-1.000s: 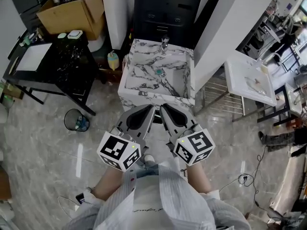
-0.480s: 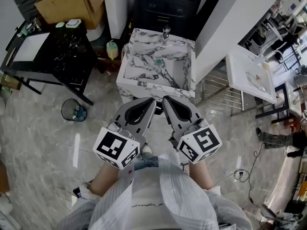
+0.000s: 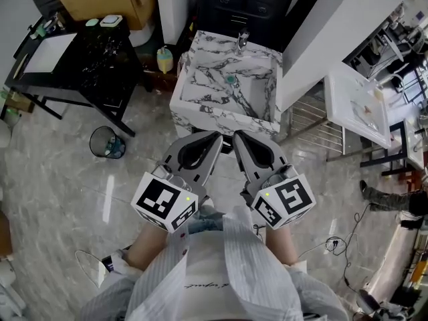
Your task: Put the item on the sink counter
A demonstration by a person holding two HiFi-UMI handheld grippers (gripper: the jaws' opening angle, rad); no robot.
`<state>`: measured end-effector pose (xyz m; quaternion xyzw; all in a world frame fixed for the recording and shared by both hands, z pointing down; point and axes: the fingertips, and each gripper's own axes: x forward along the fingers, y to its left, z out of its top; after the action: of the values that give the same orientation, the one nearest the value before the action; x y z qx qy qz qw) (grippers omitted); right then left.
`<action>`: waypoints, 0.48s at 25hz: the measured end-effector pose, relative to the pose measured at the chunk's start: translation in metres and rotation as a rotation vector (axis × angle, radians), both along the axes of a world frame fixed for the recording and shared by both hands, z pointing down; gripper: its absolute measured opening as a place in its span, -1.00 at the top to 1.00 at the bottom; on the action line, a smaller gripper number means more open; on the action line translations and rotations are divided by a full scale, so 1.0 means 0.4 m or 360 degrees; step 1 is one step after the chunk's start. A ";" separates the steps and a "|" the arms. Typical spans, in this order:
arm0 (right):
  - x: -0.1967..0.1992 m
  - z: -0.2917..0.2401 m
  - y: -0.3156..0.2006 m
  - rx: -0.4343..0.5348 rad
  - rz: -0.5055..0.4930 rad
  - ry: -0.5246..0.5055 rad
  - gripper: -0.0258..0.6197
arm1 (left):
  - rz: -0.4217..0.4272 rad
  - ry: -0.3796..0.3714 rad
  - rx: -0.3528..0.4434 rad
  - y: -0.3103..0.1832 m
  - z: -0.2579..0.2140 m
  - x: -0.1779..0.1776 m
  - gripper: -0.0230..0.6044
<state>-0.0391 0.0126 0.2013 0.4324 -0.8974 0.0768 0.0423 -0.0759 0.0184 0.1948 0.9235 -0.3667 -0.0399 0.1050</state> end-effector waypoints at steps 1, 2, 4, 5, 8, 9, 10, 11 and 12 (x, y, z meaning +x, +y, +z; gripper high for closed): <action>-0.001 0.000 0.001 -0.0001 -0.0001 0.0001 0.90 | -0.0001 0.0001 -0.0001 0.001 0.000 0.000 0.87; -0.001 0.001 0.003 -0.0003 -0.0003 0.0002 0.90 | -0.0001 0.0003 -0.0002 0.002 0.000 -0.001 0.87; -0.002 0.003 0.006 -0.0005 -0.0009 0.0008 0.90 | 0.0004 0.0011 -0.0007 0.004 0.002 0.000 0.87; -0.002 0.004 0.008 -0.0005 -0.0012 0.0010 0.90 | 0.0009 0.0021 -0.0014 0.004 0.001 0.001 0.87; 0.004 0.005 0.012 -0.0011 -0.0013 0.0007 0.90 | 0.0022 0.0042 -0.0006 0.006 -0.011 0.004 0.87; 0.006 0.004 0.012 -0.0012 -0.0014 0.0006 0.90 | 0.0025 0.0040 0.0011 0.006 -0.019 0.005 0.87; 0.007 0.004 0.013 -0.0014 -0.0017 0.0004 0.90 | 0.0030 0.0042 0.0029 0.006 -0.028 0.006 0.87; 0.007 0.004 0.014 -0.0015 -0.0023 0.0004 0.90 | 0.0038 0.0047 0.0043 0.006 -0.036 0.007 0.87; 0.007 0.004 0.016 -0.0016 -0.0030 0.0005 0.90 | 0.0048 0.0049 0.0054 0.007 -0.042 0.007 0.87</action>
<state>-0.0364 0.0191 0.2029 0.4238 -0.9010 0.0803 0.0467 -0.0730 0.0214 0.1779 0.9299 -0.3502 -0.0588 0.0957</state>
